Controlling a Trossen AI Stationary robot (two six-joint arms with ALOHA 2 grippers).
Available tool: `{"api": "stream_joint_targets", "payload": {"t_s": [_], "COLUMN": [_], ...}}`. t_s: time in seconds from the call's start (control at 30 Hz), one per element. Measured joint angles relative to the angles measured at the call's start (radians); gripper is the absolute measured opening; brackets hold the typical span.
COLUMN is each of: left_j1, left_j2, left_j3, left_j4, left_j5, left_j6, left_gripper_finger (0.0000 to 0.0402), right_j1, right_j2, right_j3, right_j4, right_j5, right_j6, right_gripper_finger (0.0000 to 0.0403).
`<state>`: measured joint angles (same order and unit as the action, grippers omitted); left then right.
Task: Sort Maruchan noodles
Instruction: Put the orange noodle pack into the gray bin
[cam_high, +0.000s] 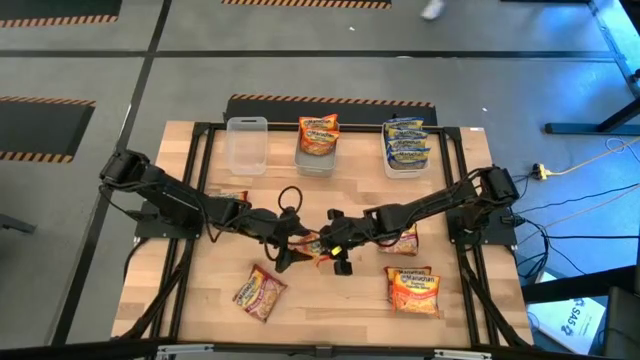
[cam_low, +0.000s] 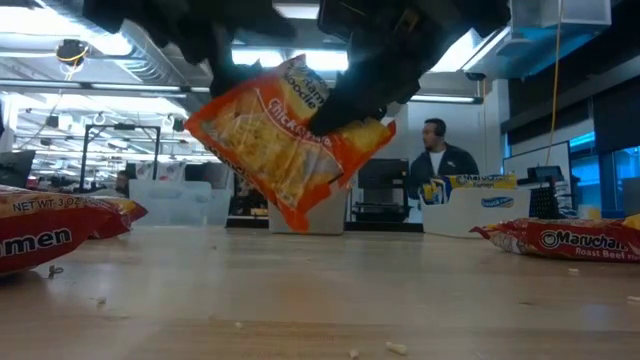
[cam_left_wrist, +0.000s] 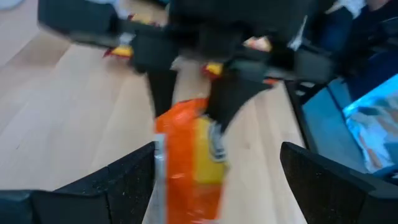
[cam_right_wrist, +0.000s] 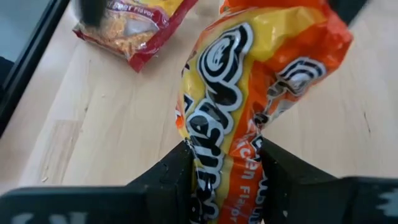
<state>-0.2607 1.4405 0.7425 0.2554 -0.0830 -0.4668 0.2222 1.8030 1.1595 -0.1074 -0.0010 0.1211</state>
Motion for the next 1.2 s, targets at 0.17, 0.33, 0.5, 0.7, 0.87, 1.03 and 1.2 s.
{"api": "stream_joint_targets", "payload": {"t_s": [0.17,0.33,0.5,0.7,0.87,1.03,1.2], "left_j1": [0.005,0.013,0.012,0.012,0.010,0.000,-0.046], "left_j2": [0.073,0.099,0.097,0.097,0.095,0.079,0.014], "left_j3": [0.000,0.000,0.000,0.000,0.000,0.000,-0.001], "left_j4": [-0.002,0.000,0.001,0.000,-0.003,-0.012,-0.030], "left_j5": [0.004,0.021,0.029,0.025,0.024,0.002,-0.079], "left_j6": [0.001,0.003,0.039,0.073,0.108,0.128,0.163], "left_gripper_finger": [0.0327,0.0303,0.0237,0.0166,0.0137,0.0133,0.0131], "right_j1": [0.000,0.000,0.000,0.000,0.000,0.009,0.044], "right_j2": [0.000,0.000,0.000,-0.003,-0.011,-0.028,-0.081], "right_j3": [0.000,0.000,0.000,0.003,0.066,0.116,0.019], "right_j4": [0.042,0.050,0.054,0.043,-0.081,-0.332,-0.341], "right_j5": [-0.007,-0.027,-0.019,-0.021,-0.042,-0.018,0.090], "right_j6": [-0.022,-0.024,0.002,0.026,0.021,0.008,0.014], "right_gripper_finger": [0.0121,0.0121,0.0121,0.0143,0.0192,0.0225,0.0236]}}
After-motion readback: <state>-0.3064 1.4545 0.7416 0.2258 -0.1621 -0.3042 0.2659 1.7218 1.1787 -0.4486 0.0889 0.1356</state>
